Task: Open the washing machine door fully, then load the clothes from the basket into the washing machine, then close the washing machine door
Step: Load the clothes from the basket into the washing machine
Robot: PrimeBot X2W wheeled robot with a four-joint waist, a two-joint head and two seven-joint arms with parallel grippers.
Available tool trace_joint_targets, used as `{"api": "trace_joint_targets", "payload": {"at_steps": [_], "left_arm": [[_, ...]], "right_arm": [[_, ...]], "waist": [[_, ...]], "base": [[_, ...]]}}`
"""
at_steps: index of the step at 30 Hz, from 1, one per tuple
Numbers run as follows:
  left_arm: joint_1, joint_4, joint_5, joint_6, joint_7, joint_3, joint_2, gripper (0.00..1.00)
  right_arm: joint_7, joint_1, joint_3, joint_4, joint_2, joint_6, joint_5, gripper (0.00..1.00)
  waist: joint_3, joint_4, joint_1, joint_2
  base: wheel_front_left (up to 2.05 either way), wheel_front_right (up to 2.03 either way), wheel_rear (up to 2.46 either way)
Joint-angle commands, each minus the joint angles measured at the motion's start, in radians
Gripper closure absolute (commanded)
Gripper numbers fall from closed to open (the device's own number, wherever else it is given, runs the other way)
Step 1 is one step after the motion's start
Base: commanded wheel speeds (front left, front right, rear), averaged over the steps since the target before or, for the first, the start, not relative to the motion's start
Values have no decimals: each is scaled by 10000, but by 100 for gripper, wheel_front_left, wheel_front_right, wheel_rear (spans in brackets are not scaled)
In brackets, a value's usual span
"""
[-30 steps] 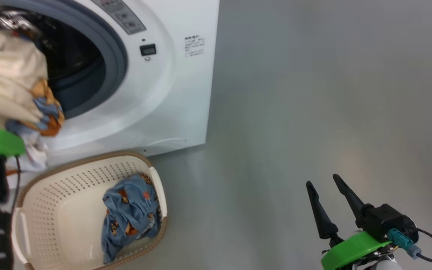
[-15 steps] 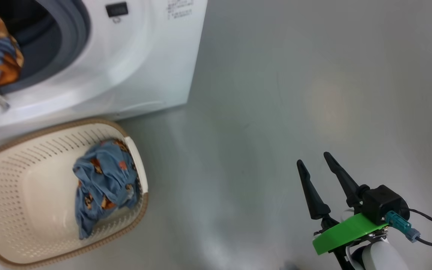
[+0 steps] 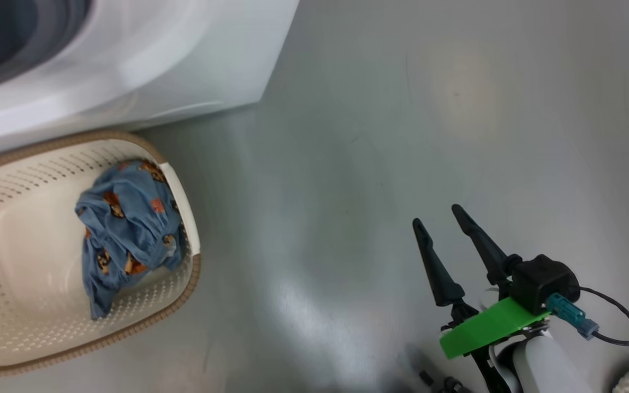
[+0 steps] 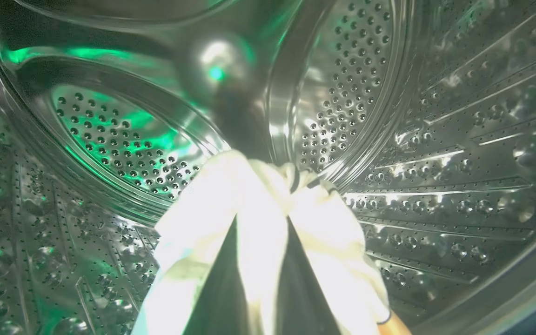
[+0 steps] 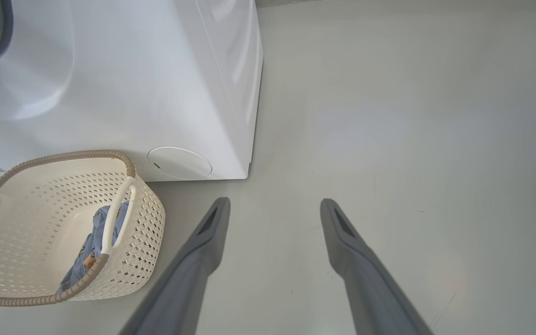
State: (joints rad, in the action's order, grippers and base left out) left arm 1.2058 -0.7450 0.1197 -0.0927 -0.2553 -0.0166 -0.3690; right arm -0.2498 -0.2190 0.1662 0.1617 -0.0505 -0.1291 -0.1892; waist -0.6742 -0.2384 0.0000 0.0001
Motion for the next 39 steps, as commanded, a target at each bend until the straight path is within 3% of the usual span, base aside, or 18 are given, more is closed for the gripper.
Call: {"api": "trace_joint_targets", "payload": {"at_steps": [1, 12, 19, 23, 29, 35, 39], "left_arm": [[293, 77, -127, -12, -46, -70, -627, 100], [1536, -1459, -317, -88, 526, 456, -733, 100], [1979, -2079, -298, -96, 331, 652, -648, 100], [2160, -1223, -514, 26, -42, 804, -779, 100], [1570, 1378, -626, 184, -61, 665, -922, 100], [1031, 2743, -694, 294, -63, 449, -1010, 100], [678, 2271, -518, 287, -63, 263, -890, 100]], "right_arm": [[-120, 68, 291, -217, 2, -16, -124, 0], [-120, 132, 409, -305, 3, -16, -225, 0], [-120, 82, 555, -280, 3, -16, -261, 0], [-120, 14, 612, -324, 3, -16, -332, 0], [-120, -105, 650, -354, 3, -16, -420, 0], [-120, -164, 696, -339, 3, -16, -490, 0], [-120, -192, 688, -296, 3, -16, -496, 0]], "waist": [[-293, -73, 0, -1], [-768, -141, 0, -1], [-803, -105, 0, -1], [-905, -146, 0, -1], [-1084, -222, 0, -1], [-1129, -247, 0, -1], [-1079, -206, 0, -1]], "base": [[0, 0, 0], [0, 0, 0], [0, 0, 0], [0, 0, 0], [0, 0, 0], [0, 0, 0], [0, 0, 0]]}}
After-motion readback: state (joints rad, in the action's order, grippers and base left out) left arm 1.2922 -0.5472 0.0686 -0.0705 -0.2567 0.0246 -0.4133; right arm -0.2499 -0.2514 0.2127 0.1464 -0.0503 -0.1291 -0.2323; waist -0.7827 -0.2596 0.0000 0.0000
